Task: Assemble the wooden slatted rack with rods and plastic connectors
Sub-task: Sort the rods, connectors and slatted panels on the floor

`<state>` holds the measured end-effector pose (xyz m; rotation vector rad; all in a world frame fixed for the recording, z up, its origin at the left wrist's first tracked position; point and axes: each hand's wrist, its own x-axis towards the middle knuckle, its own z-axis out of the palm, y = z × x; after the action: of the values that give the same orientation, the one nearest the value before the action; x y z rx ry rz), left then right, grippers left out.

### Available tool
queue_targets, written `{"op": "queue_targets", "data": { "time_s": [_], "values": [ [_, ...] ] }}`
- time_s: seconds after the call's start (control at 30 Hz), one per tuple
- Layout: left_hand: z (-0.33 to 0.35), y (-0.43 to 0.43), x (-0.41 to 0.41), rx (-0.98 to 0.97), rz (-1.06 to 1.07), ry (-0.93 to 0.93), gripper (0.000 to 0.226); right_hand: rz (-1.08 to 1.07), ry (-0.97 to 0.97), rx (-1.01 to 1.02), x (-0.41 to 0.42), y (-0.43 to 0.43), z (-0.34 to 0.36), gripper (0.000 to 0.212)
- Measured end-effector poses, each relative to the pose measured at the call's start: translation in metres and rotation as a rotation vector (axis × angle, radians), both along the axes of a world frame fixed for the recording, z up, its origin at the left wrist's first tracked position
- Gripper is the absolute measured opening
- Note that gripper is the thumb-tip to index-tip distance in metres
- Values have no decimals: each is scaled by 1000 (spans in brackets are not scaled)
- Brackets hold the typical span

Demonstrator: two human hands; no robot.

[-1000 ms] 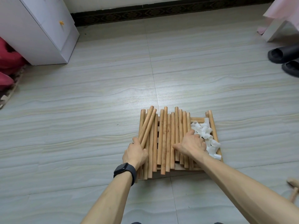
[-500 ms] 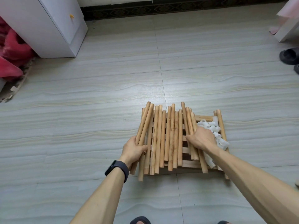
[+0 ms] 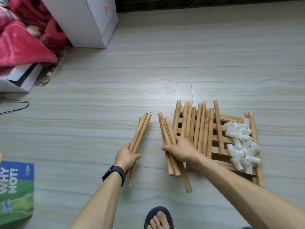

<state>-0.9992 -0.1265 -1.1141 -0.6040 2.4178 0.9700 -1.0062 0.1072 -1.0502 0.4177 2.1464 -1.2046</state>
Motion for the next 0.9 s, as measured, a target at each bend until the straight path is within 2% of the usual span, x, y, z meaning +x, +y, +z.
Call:
{"op": "queue_targets", "data": {
  "time_s": [0.17,0.3,0.43,0.6,0.73,0.9],
  "values": [
    [-18,-31,32,-40,70,-38,37,-156,-148,-195,35,-77,-49,24],
    [-26,-46,45,-108,105,-69,37,-208,-213,-218,44,-96,-83,31],
    [-29,-47,44,-197,104,-64,51,-199,-207,-229,39,-97,-95,30],
    [-31,-29,46,-245,59,42,76,-226,-130,-198,36,-89,-94,62],
    [-34,-5,48,-270,-6,107,72,-124,-69,-159,45,-86,-87,66],
    [-32,3,54,-298,-58,91,65,-76,-69,-247,58,-95,-81,54]
  ]
}}
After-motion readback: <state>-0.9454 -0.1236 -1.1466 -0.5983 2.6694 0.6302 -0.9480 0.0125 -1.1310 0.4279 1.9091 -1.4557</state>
